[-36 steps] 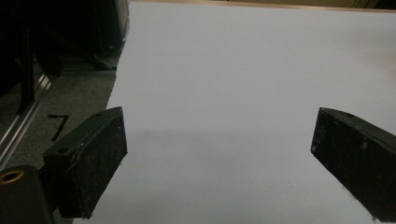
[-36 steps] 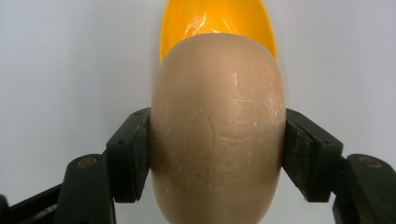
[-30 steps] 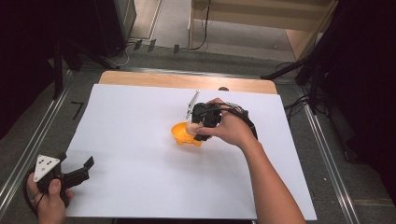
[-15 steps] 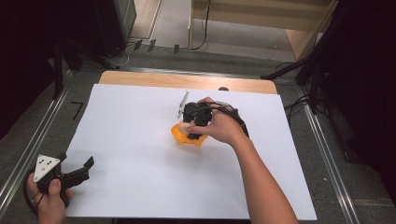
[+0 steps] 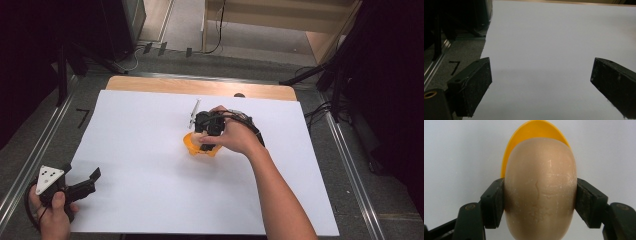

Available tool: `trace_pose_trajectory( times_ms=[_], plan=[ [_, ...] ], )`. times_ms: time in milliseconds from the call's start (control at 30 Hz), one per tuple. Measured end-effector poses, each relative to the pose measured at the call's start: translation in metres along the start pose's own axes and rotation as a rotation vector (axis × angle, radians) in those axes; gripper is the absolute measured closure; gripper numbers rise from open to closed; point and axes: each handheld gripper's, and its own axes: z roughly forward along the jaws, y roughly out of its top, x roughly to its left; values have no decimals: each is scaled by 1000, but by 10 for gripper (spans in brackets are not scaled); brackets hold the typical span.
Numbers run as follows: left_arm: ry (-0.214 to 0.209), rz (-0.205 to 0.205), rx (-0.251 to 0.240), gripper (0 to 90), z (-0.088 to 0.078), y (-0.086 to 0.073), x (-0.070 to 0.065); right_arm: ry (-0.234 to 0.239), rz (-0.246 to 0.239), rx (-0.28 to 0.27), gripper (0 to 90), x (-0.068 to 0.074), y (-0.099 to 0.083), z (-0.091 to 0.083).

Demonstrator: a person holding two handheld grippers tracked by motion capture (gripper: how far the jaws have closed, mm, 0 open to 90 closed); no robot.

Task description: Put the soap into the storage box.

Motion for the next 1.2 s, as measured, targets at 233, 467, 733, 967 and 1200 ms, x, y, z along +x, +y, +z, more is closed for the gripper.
trace_pose_trajectory(
  times_ms=[233,467,733,967,1200],
  plan=[
    [-2,-1,1,44,0,0,0,-9,9,-2,305,-1,-3,0],
    [-1,0,0,44,0,0,0,-11,49,-43,302,-1,-7,-10],
    [0,2,1,44,0,0,0,-23,64,-64,290,1,-23,-18],
    [0,1,-1,44,0,0,0,-32,102,-78,282,1,-42,-24],
    [1,3,0,44,0,0,0,-28,129,-72,284,1,-61,-27]
  ],
)
